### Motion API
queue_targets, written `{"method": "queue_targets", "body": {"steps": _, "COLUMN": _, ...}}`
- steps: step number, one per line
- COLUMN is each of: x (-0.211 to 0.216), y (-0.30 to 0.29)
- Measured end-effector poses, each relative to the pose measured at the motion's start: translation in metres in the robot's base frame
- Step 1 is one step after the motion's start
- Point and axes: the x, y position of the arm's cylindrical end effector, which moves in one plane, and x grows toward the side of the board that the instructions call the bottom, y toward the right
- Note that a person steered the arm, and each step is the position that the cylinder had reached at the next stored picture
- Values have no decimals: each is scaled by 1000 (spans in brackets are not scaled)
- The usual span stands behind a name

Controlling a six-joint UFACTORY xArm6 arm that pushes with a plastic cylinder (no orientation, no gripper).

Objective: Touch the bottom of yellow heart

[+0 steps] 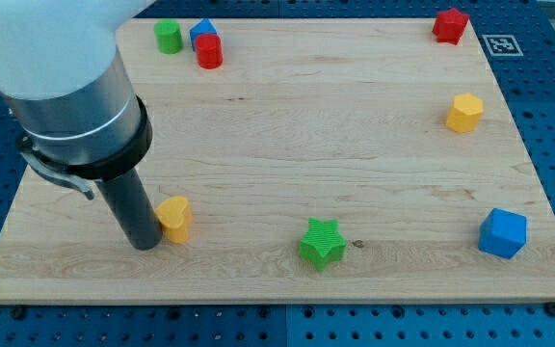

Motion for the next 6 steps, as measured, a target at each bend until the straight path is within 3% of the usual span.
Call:
{"method": "queue_targets", "body": {"steps": 1, "x": 0, "y": 0}}
{"method": "queue_targets", "body": {"steps": 2, "x": 30, "y": 0}}
{"method": "queue_targets", "body": {"steps": 5, "x": 1, "y": 30}}
{"method": "queue_targets", "body": {"steps": 6, "x": 17, "y": 49}}
